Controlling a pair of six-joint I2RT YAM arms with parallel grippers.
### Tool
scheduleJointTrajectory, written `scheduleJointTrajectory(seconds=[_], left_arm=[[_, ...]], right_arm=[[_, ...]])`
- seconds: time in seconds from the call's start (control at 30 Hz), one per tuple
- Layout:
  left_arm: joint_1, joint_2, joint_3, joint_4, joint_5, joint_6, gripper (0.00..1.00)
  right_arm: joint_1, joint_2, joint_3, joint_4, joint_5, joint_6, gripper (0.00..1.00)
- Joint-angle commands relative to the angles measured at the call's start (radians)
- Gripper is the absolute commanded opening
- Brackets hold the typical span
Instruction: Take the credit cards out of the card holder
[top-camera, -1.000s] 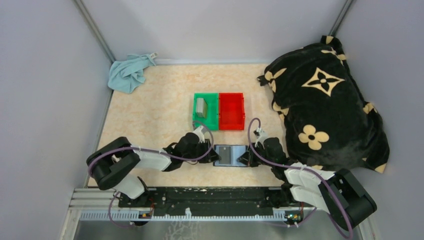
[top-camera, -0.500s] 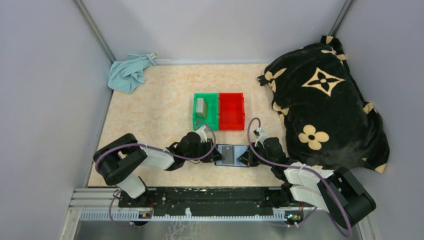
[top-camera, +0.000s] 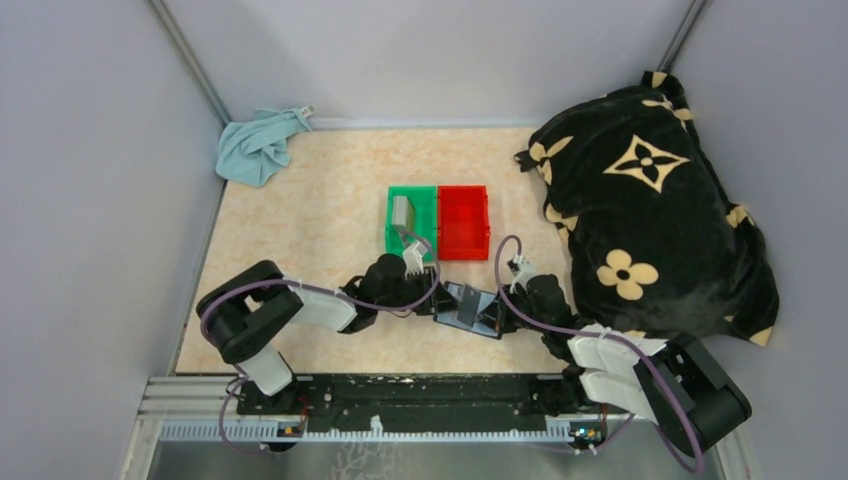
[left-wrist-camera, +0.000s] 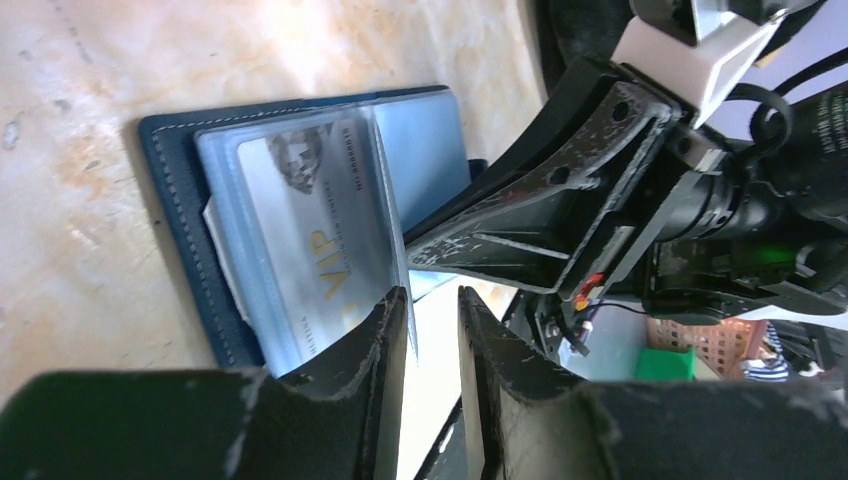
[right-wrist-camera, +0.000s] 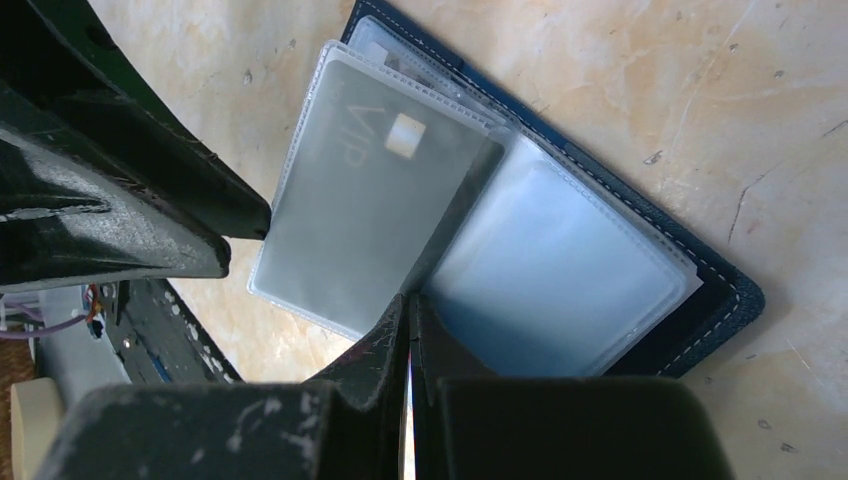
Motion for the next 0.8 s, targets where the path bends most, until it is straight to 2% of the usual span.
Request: scheduleJointTrajectory(seconds=[0.0, 0.23, 0.47, 0.77], left_arm=[[0.003, 0.039, 0.034, 0.083, 0.061, -0.020, 0.32], [-0.001, 0.106, 0.060, 0.164, 0.122, -0.060, 0.31], [-0.028, 0.130, 0.094, 0.164, 0.140, -0.055, 0.30], [-0.048, 0.159, 0.119, 0.168, 0.150, -0.053, 0.30]], right_arm=[[0.010, -0.017, -0.009, 0.006, 0.009, -0.011, 0.00], [0.010, -0.053, -0.010, -0.020, 0.013, -0.006, 0.00], [0.010, -0.119, 0.009, -0.092, 0.028, -0.013, 0.00], [-0.011, -0.264, 0.058, -0.265, 0.078, -0.021, 0.00]])
